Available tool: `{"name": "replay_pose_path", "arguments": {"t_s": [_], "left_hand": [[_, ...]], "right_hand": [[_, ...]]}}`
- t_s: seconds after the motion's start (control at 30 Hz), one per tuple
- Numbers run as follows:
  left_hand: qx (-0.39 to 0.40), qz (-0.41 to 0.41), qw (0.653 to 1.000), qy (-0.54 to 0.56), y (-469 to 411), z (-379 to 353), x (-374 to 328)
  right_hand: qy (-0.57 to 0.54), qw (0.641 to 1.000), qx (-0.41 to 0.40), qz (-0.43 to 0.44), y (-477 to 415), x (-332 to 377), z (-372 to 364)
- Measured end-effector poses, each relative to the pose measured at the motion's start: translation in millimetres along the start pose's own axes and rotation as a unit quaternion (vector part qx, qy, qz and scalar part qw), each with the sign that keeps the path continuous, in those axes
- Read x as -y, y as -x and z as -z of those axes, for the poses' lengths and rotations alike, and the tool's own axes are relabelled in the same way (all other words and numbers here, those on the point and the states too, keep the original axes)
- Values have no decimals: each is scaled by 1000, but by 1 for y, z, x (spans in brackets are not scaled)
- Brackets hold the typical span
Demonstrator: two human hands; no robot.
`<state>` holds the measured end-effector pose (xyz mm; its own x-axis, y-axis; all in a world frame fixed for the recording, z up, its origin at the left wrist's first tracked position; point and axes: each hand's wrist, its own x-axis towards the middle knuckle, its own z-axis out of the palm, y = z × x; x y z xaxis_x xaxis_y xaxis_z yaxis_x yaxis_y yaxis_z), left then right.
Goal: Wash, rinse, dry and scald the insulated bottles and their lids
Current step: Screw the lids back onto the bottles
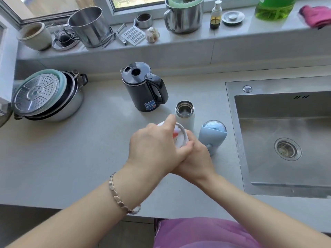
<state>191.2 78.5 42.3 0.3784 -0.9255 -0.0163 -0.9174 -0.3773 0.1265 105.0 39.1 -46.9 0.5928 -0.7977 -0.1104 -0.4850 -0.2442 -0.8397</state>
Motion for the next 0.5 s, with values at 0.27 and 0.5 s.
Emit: {"name": "replay_pose_path", "arguments": {"t_s": [0.27,0.5], "left_hand": [[230,-156,956,99,-12,11,41],[192,-191,956,115,-3,-3,39]], "right_hand": [[-58,997,50,-27,5,-23,11],[-38,999,14,-16,8,-26,6]]}}
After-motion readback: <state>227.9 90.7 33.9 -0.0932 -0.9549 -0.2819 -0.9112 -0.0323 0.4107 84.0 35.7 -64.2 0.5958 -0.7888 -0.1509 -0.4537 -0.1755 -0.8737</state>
